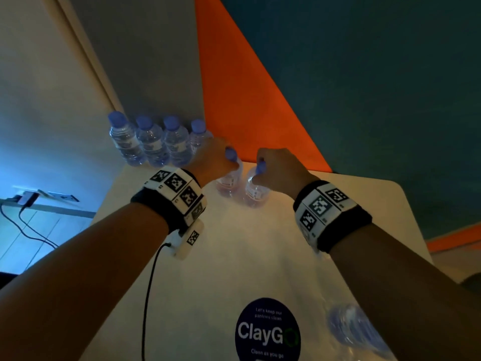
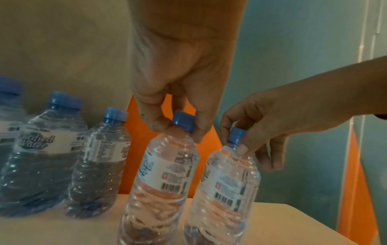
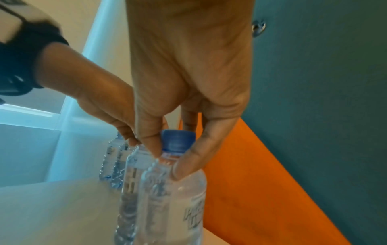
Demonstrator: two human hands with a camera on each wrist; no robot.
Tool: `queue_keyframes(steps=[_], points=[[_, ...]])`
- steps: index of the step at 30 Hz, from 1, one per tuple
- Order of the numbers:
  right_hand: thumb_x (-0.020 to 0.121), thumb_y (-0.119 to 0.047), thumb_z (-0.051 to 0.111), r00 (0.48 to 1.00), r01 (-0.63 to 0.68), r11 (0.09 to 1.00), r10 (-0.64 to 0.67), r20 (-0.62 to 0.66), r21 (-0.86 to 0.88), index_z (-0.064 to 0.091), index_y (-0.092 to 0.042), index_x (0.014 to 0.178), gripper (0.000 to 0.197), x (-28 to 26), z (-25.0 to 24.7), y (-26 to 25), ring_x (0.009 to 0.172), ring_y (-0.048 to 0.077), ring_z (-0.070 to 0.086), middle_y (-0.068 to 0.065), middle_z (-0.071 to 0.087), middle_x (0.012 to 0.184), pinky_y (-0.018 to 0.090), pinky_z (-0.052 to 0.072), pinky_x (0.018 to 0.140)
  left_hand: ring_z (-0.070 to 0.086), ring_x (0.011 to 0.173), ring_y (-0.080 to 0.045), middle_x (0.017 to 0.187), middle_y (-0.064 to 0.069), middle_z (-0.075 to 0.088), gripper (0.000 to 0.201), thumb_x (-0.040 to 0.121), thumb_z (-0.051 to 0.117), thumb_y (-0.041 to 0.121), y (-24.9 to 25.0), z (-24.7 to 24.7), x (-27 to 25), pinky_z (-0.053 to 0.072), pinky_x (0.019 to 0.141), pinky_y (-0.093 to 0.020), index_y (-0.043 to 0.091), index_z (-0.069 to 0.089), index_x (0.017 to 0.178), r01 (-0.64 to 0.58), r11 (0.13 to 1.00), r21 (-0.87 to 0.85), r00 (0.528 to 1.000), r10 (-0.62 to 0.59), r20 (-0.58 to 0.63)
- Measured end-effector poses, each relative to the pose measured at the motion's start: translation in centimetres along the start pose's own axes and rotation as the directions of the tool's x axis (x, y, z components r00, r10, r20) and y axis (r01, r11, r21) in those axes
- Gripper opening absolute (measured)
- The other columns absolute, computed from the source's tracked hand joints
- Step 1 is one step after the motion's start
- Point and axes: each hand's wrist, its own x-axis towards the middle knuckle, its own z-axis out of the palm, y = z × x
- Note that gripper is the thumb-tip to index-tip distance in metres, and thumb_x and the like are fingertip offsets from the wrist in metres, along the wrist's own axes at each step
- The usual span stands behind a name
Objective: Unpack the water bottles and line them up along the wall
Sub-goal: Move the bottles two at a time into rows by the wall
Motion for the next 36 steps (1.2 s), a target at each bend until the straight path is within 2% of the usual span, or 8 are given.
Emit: queue_keyframes(steps=[4,8,13,17,19,23,29,36], points=[[0.078,-0.014,0.067,0.997,-0.039,0.998,0.043,-0.065,0.056,0.061,-0.002,0.098,0.024,2.2,0.8,0.6,0.077,0.023,0.046,0.019,0.065,0.101,0.026,0.027,0.053,0.06,0.095,-0.027,0.106,-0.017,0.065,0.024,0.08,0.067,0.015,-0.7,0.2,1.5,0.041,0.079,-0.03,0.002,0.06,0.099,0.025,1.0,-0.006,0.998,-0.025,-0.064],[0.079,-0.012,0.065,0.993,-0.062,0.994,0.072,-0.097,0.095,0.058,-0.006,0.094,0.017,4.0,1.5,0.7,0.078,0.026,0.045,0.021,0.061,0.106,0.029,0.028,0.062,0.061,0.097,-0.029,0.106,-0.017,0.066,0.023,0.081,0.066,0.016,-1.0,0.3,2.4,0.038,0.073,-0.027,0.002,0.062,0.099,0.029,1.0,0.0,0.993,-0.028,-0.114],[0.084,-0.014,0.06,0.985,-0.085,0.986,0.105,-0.134,0.143,0.051,-0.009,0.12,0.037,5.4,2.7,0.8,0.096,0.039,0.056,0.02,0.05,0.117,0.031,0.034,0.067,0.06,0.102,-0.03,0.113,-0.016,0.062,0.026,0.083,0.064,0.011,-1.1,1.0,3.3,0.042,0.072,-0.029,0.006,0.059,0.108,0.003,0.997,-0.079,0.987,-0.016,-0.16],[0.081,-0.016,0.069,0.979,-0.148,0.943,0.183,-0.094,0.298,0.037,-0.015,0.133,0.062,5.4,3.8,1.2,0.102,0.041,0.056,0.02,0.041,0.126,0.035,0.042,0.073,0.043,0.12,-0.03,0.135,-0.019,0.037,0.065,0.076,0.07,0.007,-1.1,4.2,1.9,0.041,0.099,-0.038,0.009,0.036,0.131,0.012,0.965,-0.263,0.925,-0.111,-0.364],[0.081,-0.017,0.069,0.961,-0.209,0.887,0.265,-0.082,0.411,0.034,-0.014,0.135,0.065,5.3,4.6,1.2,0.109,0.04,0.052,0.02,0.038,0.131,0.033,0.04,0.077,0.042,0.122,-0.03,0.134,-0.02,0.037,0.066,0.073,0.071,0.013,-1.5,6.7,1.1,0.042,0.096,-0.035,0.004,0.034,0.127,0.044,0.914,-0.402,0.889,-0.22,-0.402],[0.085,-0.017,0.064,0.943,-0.258,0.829,0.328,-0.058,0.496,0.031,-0.01,0.136,0.061,5.6,6.2,1.1,0.113,0.041,0.05,0.021,0.037,0.135,0.035,0.041,0.082,0.067,0.087,-0.032,0.094,-0.018,0.068,0.041,0.069,0.073,0.024,-3.9,10.1,1.9,0.046,0.061,-0.027,-0.002,0.057,0.096,0.24,0.744,-0.624,0.832,-0.489,-0.263],[0.09,-0.016,0.058,0.937,-0.231,0.795,0.338,-0.093,0.561,0.022,-0.012,0.144,0.065,6.7,6.7,1.1,0.116,0.043,0.048,0.024,0.034,0.137,0.04,0.044,0.094,0.062,0.087,-0.024,0.101,-0.014,0.065,0.042,0.081,0.068,0.018,-4.0,10.0,3.4,0.044,0.066,-0.031,-0.006,0.049,0.109,0.293,0.747,-0.597,0.819,-0.518,-0.247],[0.094,-0.007,0.046,0.941,-0.236,0.757,0.334,-0.05,0.609,-0.01,-0.006,0.15,0.079,7.1,6.9,1.8,0.131,0.042,0.036,0.027,0.023,0.146,0.042,0.036,0.107,0.064,0.088,-0.029,0.096,-0.016,0.069,0.023,0.088,0.055,0.013,-4.1,9.5,5.2,0.046,0.069,-0.034,-0.006,0.061,0.099,0.287,0.689,-0.665,0.821,-0.535,-0.2]])
